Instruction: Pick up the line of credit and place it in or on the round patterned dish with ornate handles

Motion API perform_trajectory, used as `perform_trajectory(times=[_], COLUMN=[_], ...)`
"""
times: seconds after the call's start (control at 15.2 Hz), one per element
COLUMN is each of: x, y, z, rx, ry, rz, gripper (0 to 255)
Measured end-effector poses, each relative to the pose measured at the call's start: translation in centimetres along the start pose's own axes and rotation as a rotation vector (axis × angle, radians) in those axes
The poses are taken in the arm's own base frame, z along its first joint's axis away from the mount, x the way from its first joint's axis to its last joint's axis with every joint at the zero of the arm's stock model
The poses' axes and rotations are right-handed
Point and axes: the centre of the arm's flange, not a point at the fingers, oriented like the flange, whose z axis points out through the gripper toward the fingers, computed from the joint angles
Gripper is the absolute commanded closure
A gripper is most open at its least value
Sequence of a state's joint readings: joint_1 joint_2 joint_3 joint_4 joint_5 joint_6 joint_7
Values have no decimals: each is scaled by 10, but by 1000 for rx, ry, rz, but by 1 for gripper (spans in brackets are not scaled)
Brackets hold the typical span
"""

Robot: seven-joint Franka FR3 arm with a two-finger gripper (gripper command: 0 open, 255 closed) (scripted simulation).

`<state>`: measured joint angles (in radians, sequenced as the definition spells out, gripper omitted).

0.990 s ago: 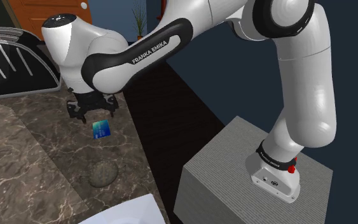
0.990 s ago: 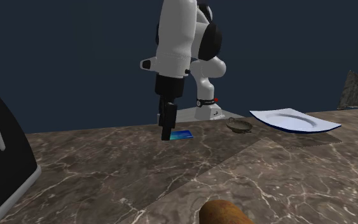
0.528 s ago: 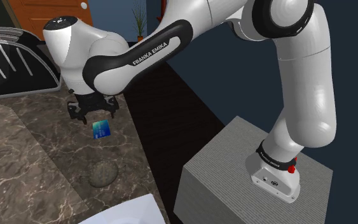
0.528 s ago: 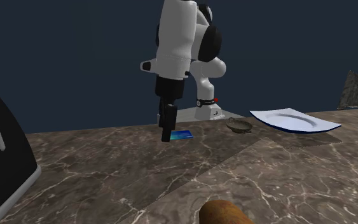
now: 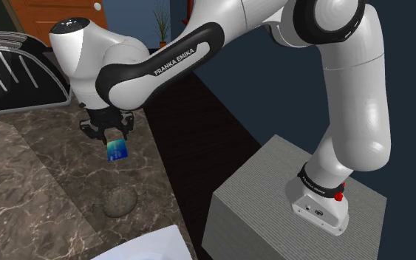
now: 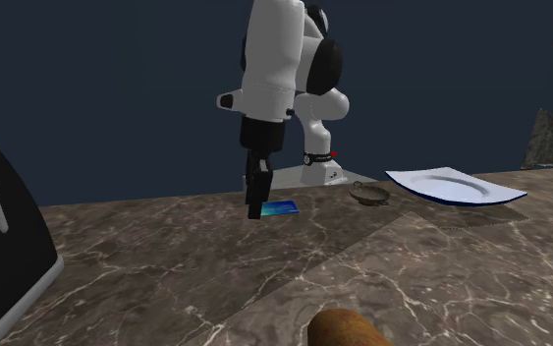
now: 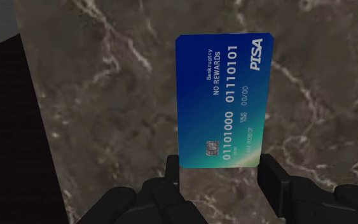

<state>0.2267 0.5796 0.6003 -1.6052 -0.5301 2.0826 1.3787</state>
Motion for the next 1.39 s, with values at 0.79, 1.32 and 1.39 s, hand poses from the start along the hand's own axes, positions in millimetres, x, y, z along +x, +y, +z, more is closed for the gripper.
perform_trajectory(times=[0.79,1.32,1.39], x=[7,12,14], y=[3,2,3], z=[-45,-87,-92], rx=[-4,-4,-4], ry=[-1,-1,-1], rz=[2,2,2], gripper=[255,255,255])
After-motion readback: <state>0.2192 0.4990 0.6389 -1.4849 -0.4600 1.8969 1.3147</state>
